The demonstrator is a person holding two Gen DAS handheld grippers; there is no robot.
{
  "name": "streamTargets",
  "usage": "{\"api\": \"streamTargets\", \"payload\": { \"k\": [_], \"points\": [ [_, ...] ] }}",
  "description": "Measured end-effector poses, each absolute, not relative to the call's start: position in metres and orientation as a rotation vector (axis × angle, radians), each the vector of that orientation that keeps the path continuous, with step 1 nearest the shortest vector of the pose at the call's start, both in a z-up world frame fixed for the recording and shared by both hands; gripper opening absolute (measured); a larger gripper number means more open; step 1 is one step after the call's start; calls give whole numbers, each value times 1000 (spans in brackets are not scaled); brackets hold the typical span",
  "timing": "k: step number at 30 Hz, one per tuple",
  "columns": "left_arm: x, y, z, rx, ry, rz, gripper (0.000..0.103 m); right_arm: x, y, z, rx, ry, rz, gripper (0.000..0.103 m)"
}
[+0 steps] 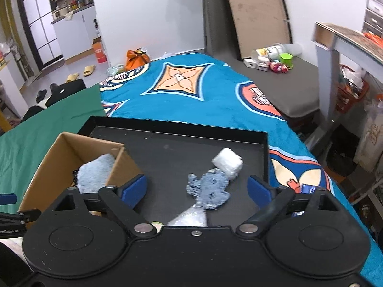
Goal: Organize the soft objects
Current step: 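Open the left gripper off the box wall and raise the right gripper, then move the right gripper to the blue tissue pack and close on it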
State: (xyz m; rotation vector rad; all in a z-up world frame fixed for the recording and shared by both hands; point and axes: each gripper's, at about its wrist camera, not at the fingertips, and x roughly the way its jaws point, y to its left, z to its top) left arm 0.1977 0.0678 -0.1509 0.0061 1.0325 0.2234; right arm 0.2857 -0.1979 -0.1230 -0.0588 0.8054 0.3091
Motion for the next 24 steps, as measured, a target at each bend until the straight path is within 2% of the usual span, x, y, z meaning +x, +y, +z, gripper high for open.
{"api": "streamTargets", "payload": {
  "k": [9, 24],
  "points": [
    [203, 60, -155, 52, 1086, 245, 83, 291, -234, -139, 0, 846, 267, 103],
    [204, 48, -152, 134, 1076, 292, 86, 308, -288, -168, 113, 872, 190, 103]
  ]
}}
